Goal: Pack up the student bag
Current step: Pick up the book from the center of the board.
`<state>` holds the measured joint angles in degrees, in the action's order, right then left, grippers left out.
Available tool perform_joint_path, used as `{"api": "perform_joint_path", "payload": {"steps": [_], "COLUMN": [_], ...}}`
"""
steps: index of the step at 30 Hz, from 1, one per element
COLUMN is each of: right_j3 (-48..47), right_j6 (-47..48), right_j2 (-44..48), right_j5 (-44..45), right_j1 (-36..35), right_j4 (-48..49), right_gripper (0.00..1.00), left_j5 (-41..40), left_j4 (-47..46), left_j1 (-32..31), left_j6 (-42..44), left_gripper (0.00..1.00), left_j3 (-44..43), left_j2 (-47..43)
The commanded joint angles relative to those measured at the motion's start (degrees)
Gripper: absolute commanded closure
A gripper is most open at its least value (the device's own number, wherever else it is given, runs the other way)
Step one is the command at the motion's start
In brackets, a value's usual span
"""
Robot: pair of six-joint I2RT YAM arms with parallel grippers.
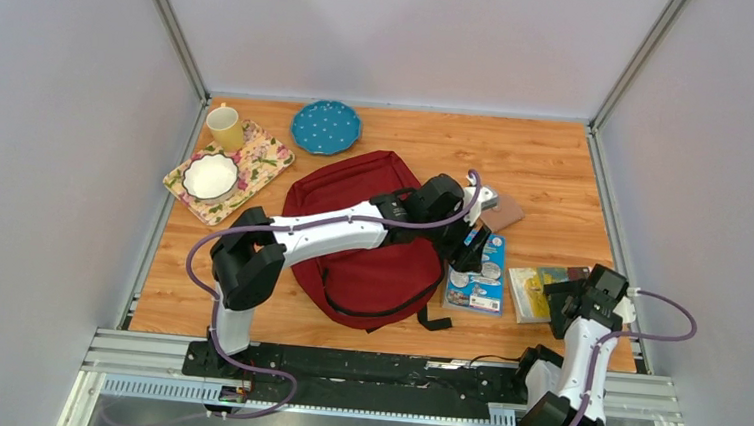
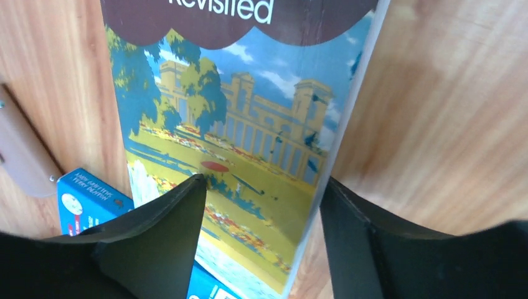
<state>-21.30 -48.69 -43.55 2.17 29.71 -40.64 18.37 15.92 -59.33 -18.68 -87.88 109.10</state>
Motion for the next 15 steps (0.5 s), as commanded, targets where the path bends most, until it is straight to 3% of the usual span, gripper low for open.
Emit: {"api": "perform_joint_path", "payload": {"steps": [1, 2, 3, 5, 6, 8, 15], "right_j3": [0.65, 0.47, 0.3, -0.06, -0.58, -0.93, -6.2], "right_j6": [5.97, 6.15, 6.32, 6.59, 6.59, 7.11, 9.66], "right_j2": [-0.83, -0.83, -0.75, -1.01, -1.1, -1.62, 0.21], "right_j5": [-7.54, -6.32, -5.87, -5.08, -5.25, -7.0, -14.03], "right_j1": [-0.01, -0.01, 0.08, 0.08, 0.08, -0.01, -0.01], "right_j4": [8.03, 7.95, 7.95, 8.12, 8.12, 8.74, 7.61], "right_gripper": [0.39, 0.45, 0.58, 0.74, 0.87, 1.0, 1.0], "left_j5": [0.7, 0.61, 0.61, 0.61, 0.53, 0.35, -1.23], "left_j4": [-0.98, -1.07, -1.5, -1.95, -2.3, -2.3, -3.44], "left_j1": [0.62, 0.71, 0.71, 0.79, 0.8, 0.88, 1.76], "left_j6": [1.45, 1.45, 1.45, 1.45, 1.45, 1.45, 1.1], "left_gripper": [0.23, 0.23, 0.23, 0.23, 0.23, 0.23, 0.23], "left_j3": [-1.69, -0.9, -0.37, 1.12, 1.56, 2.53, 5.52], "left_j2": [-0.02, -0.55, -0.99, -1.87, -2.22, -3.01, -6.52]}}
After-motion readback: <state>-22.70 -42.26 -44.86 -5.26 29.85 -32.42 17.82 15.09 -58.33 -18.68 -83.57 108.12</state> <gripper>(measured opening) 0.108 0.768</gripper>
